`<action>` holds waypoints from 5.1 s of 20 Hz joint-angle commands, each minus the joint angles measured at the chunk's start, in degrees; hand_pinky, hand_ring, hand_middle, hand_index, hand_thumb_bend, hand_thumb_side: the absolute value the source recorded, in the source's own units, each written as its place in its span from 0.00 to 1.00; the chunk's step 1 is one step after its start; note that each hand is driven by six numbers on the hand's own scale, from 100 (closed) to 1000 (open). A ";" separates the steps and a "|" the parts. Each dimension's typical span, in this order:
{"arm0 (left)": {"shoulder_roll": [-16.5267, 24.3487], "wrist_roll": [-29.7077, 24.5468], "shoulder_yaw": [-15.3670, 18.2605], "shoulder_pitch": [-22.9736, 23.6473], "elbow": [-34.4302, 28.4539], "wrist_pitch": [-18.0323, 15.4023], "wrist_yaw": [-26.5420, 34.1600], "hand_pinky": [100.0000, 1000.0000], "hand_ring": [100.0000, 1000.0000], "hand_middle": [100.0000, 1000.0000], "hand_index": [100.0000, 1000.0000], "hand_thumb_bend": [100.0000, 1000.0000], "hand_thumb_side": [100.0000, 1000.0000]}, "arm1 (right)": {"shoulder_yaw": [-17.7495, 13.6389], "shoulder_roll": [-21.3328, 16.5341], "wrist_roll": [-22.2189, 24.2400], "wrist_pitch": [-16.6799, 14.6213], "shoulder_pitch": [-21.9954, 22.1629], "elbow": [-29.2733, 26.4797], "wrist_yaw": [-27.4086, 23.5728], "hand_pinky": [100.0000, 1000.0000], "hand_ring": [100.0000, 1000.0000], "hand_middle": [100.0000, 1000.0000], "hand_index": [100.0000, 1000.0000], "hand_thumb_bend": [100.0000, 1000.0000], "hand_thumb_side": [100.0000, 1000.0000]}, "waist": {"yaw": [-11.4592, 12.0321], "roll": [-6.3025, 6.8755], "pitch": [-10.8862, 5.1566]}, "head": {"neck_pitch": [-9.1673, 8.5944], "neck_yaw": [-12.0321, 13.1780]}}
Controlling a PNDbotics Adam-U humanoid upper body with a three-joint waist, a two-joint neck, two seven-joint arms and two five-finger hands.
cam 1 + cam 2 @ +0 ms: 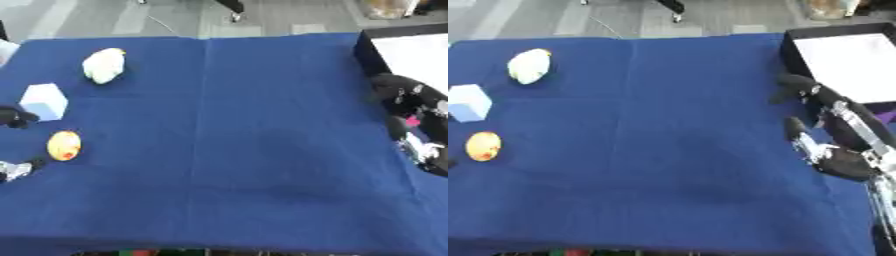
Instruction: Pick up the objects with one hand, pass them to the other hand, and then place them into the box on the other side of the table.
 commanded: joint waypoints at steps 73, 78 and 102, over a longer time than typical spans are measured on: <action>-10.37 12.76 0.47 -9.10 -2.68 11.45 17.08 0.70 0.33 0.18 0.44 0.00 0.23 | 1.75 -0.44 2.82 -0.28 -1.36 -0.50 -1.98 1.00 1.00 0.66 0.94 0.00 0.45 | -0.26 -0.59 -0.76 | 0.31 2.54; -13.03 6.94 -1.81 -10.02 -12.52 12.68 26.79 0.70 0.33 0.18 0.43 0.00 0.25 | 4.11 -0.37 4.91 -0.63 -3.21 -0.86 -3.77 1.00 1.00 0.65 0.94 0.00 0.43 | -0.22 -0.76 -0.93 | 0.31 2.40; -22.24 -11.65 -15.46 -21.54 -17.48 10.57 36.30 0.71 0.33 0.18 0.43 0.00 0.25 | 17.69 0.68 11.10 -5.98 -24.48 -4.63 -13.80 0.99 0.92 0.67 0.94 0.00 0.28 | 0.32 -1.85 -0.82 | 0.31 2.56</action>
